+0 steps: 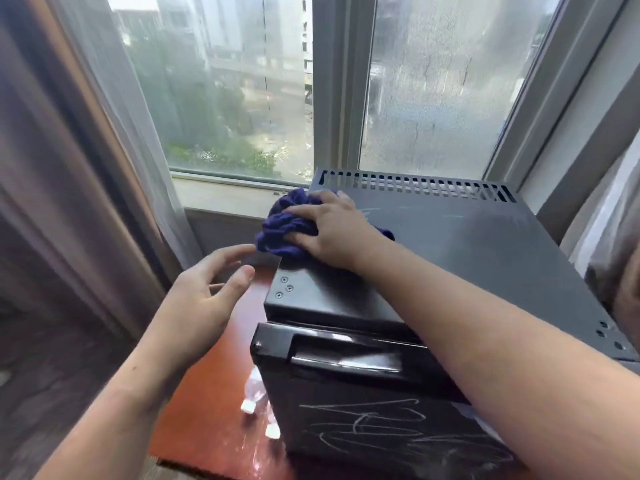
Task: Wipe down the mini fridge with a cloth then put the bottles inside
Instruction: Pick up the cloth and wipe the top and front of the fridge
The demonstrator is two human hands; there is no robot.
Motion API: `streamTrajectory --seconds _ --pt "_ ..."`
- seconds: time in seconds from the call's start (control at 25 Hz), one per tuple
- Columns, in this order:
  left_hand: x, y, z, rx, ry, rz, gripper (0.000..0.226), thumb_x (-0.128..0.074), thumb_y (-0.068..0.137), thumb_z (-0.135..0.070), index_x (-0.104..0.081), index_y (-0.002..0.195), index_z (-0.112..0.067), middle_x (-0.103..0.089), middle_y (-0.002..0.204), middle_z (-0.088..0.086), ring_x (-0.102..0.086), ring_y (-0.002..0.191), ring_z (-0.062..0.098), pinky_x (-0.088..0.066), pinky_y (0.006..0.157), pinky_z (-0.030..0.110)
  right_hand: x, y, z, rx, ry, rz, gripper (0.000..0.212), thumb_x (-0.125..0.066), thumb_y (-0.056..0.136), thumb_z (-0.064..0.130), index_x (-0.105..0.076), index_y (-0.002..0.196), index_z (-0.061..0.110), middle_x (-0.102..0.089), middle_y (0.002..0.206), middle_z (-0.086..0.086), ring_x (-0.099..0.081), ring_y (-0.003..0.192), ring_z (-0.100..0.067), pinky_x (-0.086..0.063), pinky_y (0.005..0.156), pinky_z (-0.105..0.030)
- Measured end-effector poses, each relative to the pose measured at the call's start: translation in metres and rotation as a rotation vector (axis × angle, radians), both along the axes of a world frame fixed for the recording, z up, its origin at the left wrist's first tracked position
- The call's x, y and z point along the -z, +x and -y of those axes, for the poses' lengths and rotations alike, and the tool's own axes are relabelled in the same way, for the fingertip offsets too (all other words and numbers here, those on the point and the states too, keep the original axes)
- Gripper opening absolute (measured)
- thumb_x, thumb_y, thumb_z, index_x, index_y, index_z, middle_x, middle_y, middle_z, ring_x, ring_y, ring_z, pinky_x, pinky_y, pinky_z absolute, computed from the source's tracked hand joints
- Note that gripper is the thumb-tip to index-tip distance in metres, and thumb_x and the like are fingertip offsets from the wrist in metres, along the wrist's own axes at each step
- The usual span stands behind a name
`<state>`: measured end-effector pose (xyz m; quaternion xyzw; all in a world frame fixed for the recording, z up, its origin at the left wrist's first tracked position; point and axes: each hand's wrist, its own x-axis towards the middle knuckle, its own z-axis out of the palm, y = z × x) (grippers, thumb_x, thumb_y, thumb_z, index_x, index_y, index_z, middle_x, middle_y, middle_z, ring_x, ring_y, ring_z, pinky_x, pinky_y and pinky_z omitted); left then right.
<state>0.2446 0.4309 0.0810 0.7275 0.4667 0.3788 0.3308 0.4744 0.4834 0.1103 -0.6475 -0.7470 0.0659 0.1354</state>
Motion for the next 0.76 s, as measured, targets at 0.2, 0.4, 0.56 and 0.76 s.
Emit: streamTrajectory --seconds 0.2,0.4,0.56,0.76 --pt "-0.004 0.026 -0.019 0.087 0.059 -0.066 0.04 -0.061 0.098 -0.032 -0.058 0.137 -0.04 -0.058 0.135 -0.028 -0.057 0.119 -0.007 -0.043 0.106 0.02 -0.005 0.029 -0.008 0.088 0.04 -0.03 0.054 -0.059 0.098 0.052 -0.053 0.149 0.034 -0.041 0.157 -0.014 -0.038 0.146 -0.035 -0.023 0.126 -0.041" --pt "-0.035 0.075 -0.03 0.274 0.274 -0.331 0.048 -0.061 0.097 -0.036 -0.055 0.144 -0.03 -0.053 0.148 -0.012 -0.049 0.133 0.005 -0.03 0.105 0.01 -0.008 0.041 0.057 0.144 0.025 -0.018 0.054 -0.056 0.101 0.046 -0.046 0.153 0.034 -0.035 0.159 -0.012 -0.029 0.151 -0.034 -0.014 0.128 -0.039" --pt "-0.054 0.103 0.009 0.465 0.443 -0.471 0.046 -0.06 0.096 -0.044 -0.056 0.141 -0.036 -0.058 0.139 -0.018 -0.055 0.125 0.005 -0.038 0.101 0.018 -0.003 0.07 0.138 0.214 0.021 -0.073 0.054 -0.057 0.1 0.049 -0.042 0.152 0.047 -0.027 0.165 0.0 -0.018 0.156 -0.028 -0.014 0.129 -0.043" --pt "-0.056 0.165 0.016 0.645 0.569 -0.747 0.067 -0.052 0.1 -0.041 -0.025 0.16 -0.025 -0.038 0.158 -0.005 -0.044 0.139 0.02 -0.038 0.11 0.034 0.003 0.13 0.155 0.326 0.02 -0.066 0.055 -0.057 0.099 0.048 -0.041 0.152 0.049 -0.023 0.168 0.001 -0.015 0.158 -0.029 -0.012 0.13 -0.043"
